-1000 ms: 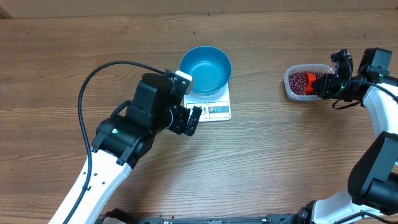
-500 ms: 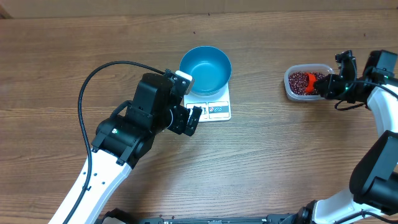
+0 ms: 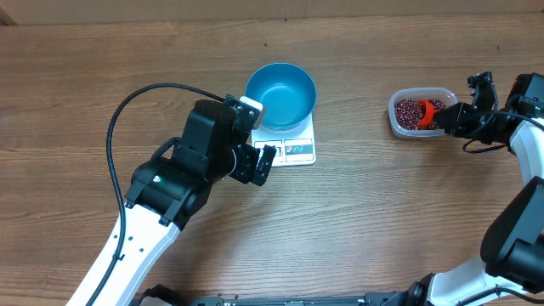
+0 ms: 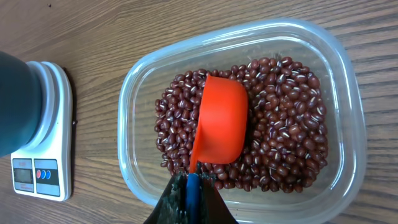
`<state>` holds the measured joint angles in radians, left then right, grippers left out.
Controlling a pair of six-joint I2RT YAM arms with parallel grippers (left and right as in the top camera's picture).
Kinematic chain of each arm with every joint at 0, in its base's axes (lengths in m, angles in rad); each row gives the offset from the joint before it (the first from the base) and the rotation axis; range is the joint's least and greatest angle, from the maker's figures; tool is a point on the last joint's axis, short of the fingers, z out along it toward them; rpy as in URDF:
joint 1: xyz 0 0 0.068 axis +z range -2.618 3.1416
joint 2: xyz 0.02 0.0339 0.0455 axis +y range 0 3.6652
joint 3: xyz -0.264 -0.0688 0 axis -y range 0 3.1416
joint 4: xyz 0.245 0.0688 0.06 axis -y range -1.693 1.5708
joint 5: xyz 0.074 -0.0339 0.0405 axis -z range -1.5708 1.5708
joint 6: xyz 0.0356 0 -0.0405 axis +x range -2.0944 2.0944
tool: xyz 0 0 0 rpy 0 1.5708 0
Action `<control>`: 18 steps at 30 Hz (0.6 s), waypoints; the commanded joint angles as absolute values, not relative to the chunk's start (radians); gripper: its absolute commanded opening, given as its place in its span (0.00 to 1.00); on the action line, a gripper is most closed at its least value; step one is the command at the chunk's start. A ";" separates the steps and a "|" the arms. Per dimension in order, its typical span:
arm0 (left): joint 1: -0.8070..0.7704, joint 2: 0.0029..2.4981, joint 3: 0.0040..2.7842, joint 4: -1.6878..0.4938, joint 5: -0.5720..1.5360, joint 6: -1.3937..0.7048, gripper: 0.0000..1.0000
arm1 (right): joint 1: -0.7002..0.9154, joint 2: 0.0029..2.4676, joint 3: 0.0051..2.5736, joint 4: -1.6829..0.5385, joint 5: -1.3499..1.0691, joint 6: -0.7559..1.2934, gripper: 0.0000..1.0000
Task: Scoop item into bowl and weigh 150g on scale
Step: 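Lower the red scoop into the beans with the right gripper, then drag the scoop through the beans to fill it, right gripper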
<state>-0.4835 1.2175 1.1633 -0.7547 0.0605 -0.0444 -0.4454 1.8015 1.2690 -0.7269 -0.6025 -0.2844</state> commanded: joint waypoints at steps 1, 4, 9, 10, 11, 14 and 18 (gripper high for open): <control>-0.478 1.222 1.153 -0.751 0.068 -0.022 0.99 | -0.447 1.822 1.262 -0.727 -0.631 -0.281 0.04; -0.478 1.222 1.153 -0.751 0.068 -0.022 1.00 | -0.447 1.833 1.262 -0.727 -0.632 -0.275 0.04; -0.478 1.222 1.153 -0.751 0.068 -0.022 0.99 | -0.448 1.847 1.262 -0.723 -0.636 -0.259 0.04; -0.478 1.222 1.153 -0.751 0.068 -0.022 1.00 | -0.448 1.848 1.262 -0.723 -0.640 -0.259 0.04; -0.478 1.222 1.153 -0.751 0.068 -0.022 1.00 | -0.448 1.848 1.262 -0.722 -0.646 -0.259 0.04; -0.478 1.222 1.153 -0.751 0.068 -0.022 1.00 | -0.457 1.848 1.262 -0.720 -0.662 -0.259 0.04; -0.478 1.222 1.153 -0.751 0.068 -0.022 1.00 | -0.479 1.848 1.262 -0.719 -0.704 -0.259 0.04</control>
<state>-0.4835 1.2175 1.1633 -0.7547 0.0605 -0.0444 -0.4610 1.8267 1.2690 -0.7216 -0.6518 -0.2619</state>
